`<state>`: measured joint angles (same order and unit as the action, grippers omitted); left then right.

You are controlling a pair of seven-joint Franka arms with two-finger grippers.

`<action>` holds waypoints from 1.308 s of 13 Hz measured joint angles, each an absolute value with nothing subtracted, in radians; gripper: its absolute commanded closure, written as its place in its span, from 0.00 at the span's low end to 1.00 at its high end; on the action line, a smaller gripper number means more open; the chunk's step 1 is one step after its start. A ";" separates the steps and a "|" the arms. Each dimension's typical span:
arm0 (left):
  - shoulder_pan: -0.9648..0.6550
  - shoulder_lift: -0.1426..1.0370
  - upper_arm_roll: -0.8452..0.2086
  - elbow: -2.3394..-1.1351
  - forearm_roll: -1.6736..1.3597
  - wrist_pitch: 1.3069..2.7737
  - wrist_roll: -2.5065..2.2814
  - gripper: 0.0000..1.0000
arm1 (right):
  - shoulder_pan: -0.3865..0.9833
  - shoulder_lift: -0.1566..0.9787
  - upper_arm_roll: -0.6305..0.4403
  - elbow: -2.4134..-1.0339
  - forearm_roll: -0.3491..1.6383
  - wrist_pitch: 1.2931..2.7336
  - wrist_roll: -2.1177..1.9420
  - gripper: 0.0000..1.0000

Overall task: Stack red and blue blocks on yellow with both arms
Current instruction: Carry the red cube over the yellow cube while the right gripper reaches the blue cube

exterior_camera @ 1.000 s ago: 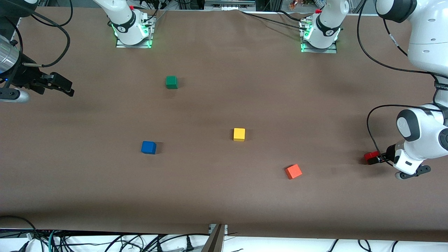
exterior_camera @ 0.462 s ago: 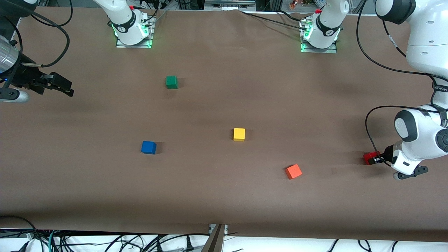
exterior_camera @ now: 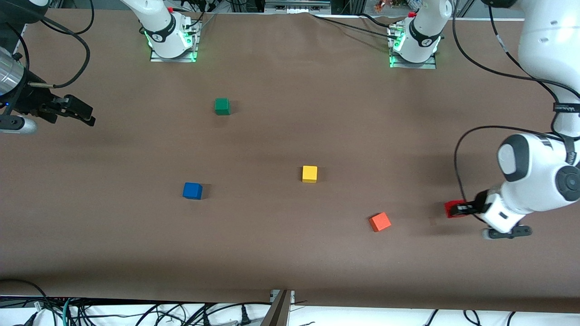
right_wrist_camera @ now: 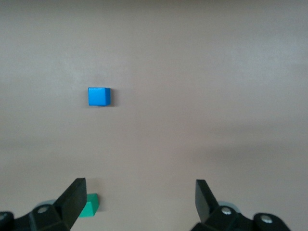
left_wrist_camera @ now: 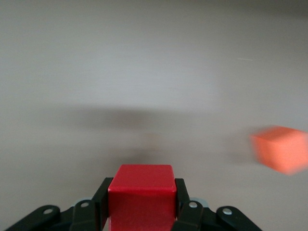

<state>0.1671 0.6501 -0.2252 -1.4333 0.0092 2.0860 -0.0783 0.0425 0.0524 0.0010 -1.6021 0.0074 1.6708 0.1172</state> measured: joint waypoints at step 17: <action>-0.392 0.708 -0.305 -1.415 0.145 2.069 -0.513 1.00 | 0.189 0.678 0.020 -1.611 0.076 2.269 0.263 0.01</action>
